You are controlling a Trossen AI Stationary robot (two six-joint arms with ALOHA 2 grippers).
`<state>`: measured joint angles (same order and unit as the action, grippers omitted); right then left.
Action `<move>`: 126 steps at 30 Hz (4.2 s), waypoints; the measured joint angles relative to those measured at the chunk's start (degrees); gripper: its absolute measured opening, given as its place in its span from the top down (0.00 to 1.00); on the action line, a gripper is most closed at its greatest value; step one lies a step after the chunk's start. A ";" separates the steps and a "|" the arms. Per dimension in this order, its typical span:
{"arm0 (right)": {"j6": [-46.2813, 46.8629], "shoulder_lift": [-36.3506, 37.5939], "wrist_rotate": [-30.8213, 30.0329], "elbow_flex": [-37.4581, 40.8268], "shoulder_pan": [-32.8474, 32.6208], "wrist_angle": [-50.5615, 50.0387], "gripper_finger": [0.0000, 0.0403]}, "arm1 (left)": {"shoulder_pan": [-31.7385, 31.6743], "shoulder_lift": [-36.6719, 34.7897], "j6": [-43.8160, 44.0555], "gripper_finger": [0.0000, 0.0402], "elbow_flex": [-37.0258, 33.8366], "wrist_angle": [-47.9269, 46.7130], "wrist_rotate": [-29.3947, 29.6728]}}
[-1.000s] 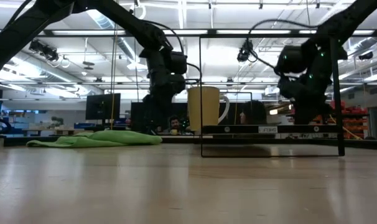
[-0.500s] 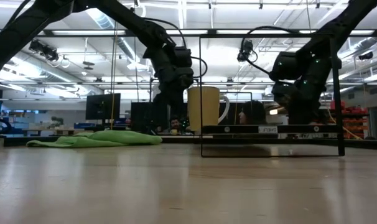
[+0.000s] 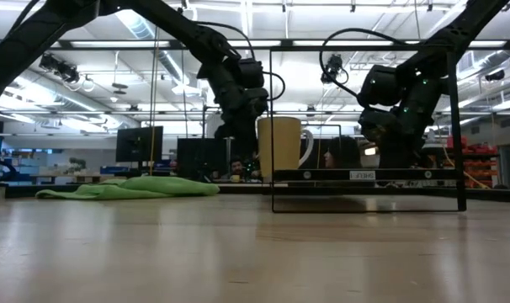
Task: Stack small to large cups/mugs on shelf
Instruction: Put the yellow mug on the shelf, then adjust the shelf
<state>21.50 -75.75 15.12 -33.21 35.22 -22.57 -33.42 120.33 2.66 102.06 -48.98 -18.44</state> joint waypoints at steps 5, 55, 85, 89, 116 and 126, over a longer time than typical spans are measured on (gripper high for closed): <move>0.00 0.00 -0.04 0.00 -0.12 0.29 1.00 | 0.23 0.00 1.23 0.91 0.00 3.69 -0.78; -0.64 0.07 0.02 0.02 0.37 2.82 1.00 | 1.31 0.00 4.45 0.95 0.04 11.10 -5.16; -0.46 0.07 -0.04 0.02 0.37 2.31 1.00 | -0.93 -0.33 5.59 0.92 0.03 10.39 -5.83; -0.57 0.82 -0.07 0.02 0.39 1.13 1.00 | -0.93 -1.41 2.65 0.92 0.02 6.56 -5.79; -3.26 3.18 -1.77 0.00 8.51 1.91 1.00 | 0.67 -3.88 -2.63 0.98 -13.00 1.23 -0.05; -1.12 1.07 0.01 0.00 8.48 4.61 1.00 | 3.38 -3.87 2.30 0.94 -16.24 12.44 -3.64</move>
<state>20.38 -74.67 15.13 -33.21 43.70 -17.96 -30.04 116.46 4.96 85.82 -36.54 -22.08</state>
